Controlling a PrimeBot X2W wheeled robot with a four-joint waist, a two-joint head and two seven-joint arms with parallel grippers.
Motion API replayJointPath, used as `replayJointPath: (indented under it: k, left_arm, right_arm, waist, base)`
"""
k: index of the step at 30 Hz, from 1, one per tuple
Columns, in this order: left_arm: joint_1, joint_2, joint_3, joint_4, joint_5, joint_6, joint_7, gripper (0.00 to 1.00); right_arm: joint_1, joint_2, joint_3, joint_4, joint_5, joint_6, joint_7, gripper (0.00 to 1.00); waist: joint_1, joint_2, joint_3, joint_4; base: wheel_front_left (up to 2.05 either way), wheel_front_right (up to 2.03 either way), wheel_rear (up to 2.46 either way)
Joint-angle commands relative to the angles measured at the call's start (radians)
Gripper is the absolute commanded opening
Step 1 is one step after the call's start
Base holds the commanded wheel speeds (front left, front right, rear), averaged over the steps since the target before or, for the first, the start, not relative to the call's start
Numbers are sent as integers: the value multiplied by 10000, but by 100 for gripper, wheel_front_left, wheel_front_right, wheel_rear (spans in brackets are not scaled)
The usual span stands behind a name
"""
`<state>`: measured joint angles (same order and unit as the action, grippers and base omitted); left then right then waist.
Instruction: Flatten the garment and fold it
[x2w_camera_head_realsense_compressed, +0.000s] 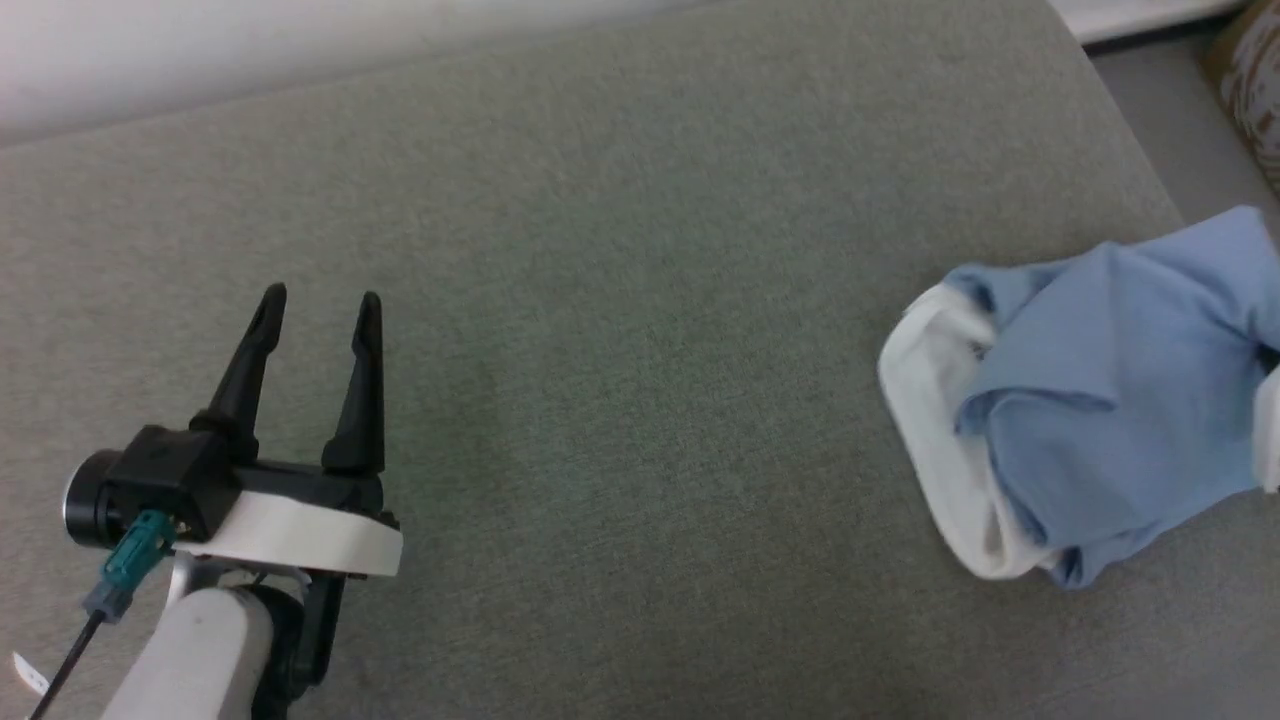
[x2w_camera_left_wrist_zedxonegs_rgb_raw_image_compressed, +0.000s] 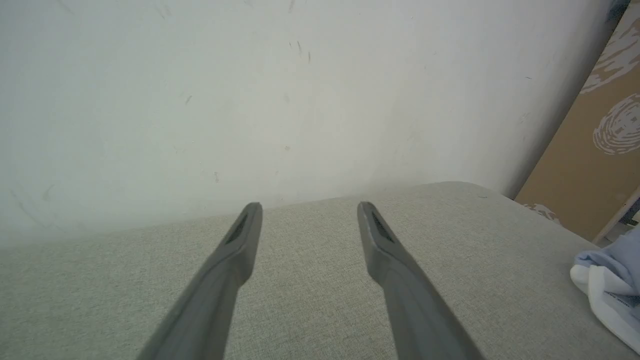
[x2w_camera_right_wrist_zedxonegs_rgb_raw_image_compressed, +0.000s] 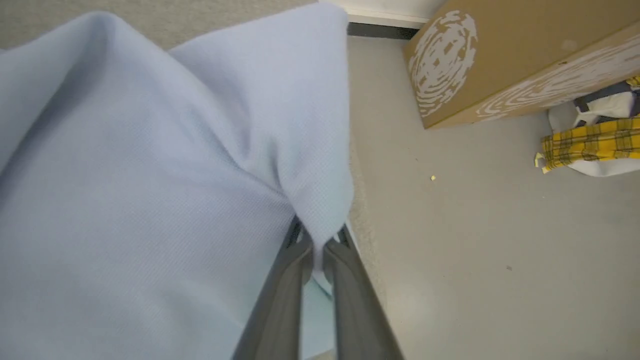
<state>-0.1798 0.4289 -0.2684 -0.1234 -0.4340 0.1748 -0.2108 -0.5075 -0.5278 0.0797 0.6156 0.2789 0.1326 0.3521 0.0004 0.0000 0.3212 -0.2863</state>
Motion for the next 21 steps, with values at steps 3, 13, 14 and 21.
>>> replayJointPath:
  k: [3, 13, 14, 21]
  left_arm:
    - [-219, 49, -47, -50, 84, -90, 43, 100]
    - [363, -376, -3, 419, -242, 27, -233, 100]
    - [461, -418, -1, 490, -263, 21, -270, 100]
    - [1053, -750, 152, 981, -351, 33, -447, 100]
  right_arm:
    - [-295, 473, -526, 846, -266, -19, -937, 73]
    - [319, 774, -2346, 1732, -2180, -19, -4225, 100]
    - [466, 908, -2572, 1685, -2351, -19, -4463, 100]
    - [1938, 2053, -3081, 93, -2940, -19, -4975, 100]
  waist:
    - [-4, 0, 824, -395]
    - [-4, 0, -89, 41]
    - [-4, 0, -263, 103]
    - [-4, 0, -1635, 666]
  base:
    - [0, 0, 0]
    - [0, 0, 0]
    - [0, 0, 0]
    - [0, 0, 0]
